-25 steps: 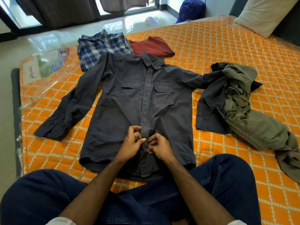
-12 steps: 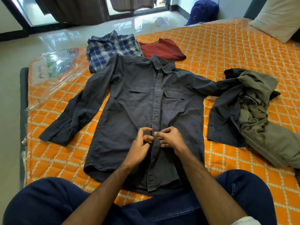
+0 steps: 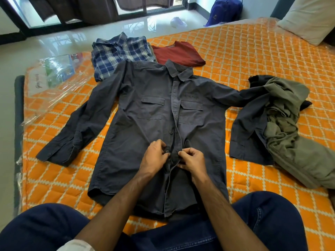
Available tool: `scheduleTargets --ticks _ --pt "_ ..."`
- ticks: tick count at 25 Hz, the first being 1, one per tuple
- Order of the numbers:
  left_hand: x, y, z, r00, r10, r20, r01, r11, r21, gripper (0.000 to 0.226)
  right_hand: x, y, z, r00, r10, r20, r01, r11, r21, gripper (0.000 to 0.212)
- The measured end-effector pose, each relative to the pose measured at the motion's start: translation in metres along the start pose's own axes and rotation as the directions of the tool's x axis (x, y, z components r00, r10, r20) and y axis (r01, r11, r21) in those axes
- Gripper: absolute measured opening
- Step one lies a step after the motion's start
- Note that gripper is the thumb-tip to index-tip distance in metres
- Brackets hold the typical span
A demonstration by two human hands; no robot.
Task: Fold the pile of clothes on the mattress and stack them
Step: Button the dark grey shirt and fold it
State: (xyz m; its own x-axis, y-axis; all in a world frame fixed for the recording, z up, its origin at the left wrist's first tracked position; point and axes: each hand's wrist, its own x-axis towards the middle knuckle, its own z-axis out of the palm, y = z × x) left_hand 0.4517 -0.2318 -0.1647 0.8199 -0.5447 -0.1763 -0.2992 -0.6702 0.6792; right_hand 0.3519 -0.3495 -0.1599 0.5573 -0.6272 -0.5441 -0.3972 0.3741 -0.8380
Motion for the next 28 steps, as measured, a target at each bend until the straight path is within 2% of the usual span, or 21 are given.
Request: scheduleTargets --ticks 5,10,16,19,20,23,25,28 --pt "0.0 0.004 0.002 0.999 -0.035 -0.033 0.036 0.998 0.046 0.013 -0.005 -0.007 -0.004 0.993 -0.122 0.002 0.121 0.989 -0.081 0.004" --pt "0.005 0.01 -0.001 0.983 -0.184 -0.004 0.184 0.983 -0.027 0.01 -0.01 -0.008 0.009 0.961 -0.263 -0.091 0.228 0.931 -0.285 0.01" --pt "0.001 0.01 0.001 0.986 -0.165 0.001 0.165 0.986 -0.003 0.013 -0.011 -0.001 0.012 0.963 -0.252 -0.094 0.21 0.922 -0.327 0.006" --pt "0.003 0.01 -0.002 0.976 -0.217 0.029 0.219 0.967 -0.133 0.017 -0.012 -0.004 0.012 0.95 -0.278 -0.144 0.221 0.92 -0.323 0.01" --pt "0.004 0.01 -0.005 0.966 -0.25 0.072 0.26 0.935 -0.24 0.013 -0.012 -0.004 0.013 0.934 -0.314 -0.171 0.244 0.909 -0.336 0.013" --pt "0.004 0.01 -0.013 0.922 -0.305 0.238 0.387 0.745 -0.544 0.006 -0.018 0.001 0.025 0.871 -0.446 -0.207 0.316 0.831 -0.458 0.017" --pt "0.001 0.008 -0.015 0.912 -0.304 0.276 0.411 0.658 -0.631 0.007 -0.021 0.003 0.038 0.869 -0.458 -0.19 0.305 0.796 -0.522 0.016" --pt "-0.002 0.003 -0.016 0.911 -0.317 0.263 0.408 0.6 -0.688 0.008 -0.019 0.006 0.047 0.888 -0.427 -0.172 0.301 0.822 -0.483 0.01"
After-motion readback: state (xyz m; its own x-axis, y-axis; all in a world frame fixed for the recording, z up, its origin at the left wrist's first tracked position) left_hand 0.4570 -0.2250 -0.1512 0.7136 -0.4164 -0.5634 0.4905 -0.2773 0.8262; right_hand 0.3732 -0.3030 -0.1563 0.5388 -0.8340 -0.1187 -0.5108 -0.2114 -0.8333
